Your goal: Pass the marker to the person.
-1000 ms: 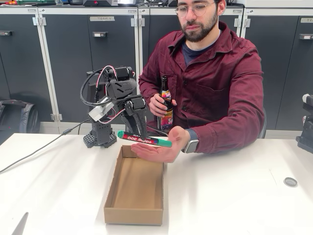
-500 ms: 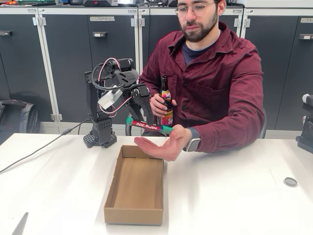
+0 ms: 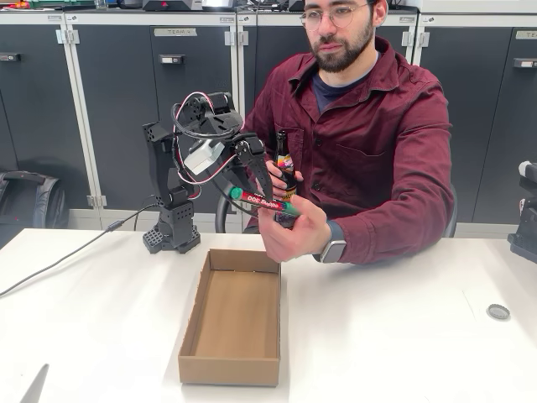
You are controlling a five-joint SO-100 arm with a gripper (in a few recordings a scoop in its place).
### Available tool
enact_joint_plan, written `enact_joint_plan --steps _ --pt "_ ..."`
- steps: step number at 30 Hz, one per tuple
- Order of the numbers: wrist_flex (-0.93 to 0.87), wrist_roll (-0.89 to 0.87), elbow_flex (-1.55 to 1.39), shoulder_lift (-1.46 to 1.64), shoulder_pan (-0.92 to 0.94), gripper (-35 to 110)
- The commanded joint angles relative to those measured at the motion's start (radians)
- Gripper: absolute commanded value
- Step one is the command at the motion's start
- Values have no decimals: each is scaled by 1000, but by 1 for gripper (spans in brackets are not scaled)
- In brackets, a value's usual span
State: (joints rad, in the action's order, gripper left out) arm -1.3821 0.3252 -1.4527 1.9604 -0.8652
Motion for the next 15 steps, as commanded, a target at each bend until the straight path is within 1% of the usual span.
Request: enact_joint_plan --steps 1,8,14,15 --pt "29 8 -2 48 11 -5" --pt "52 21 -6 34 72 -5" --pt "80 21 -35 52 78 -5" --pt "84 6 -37 55 80 1"
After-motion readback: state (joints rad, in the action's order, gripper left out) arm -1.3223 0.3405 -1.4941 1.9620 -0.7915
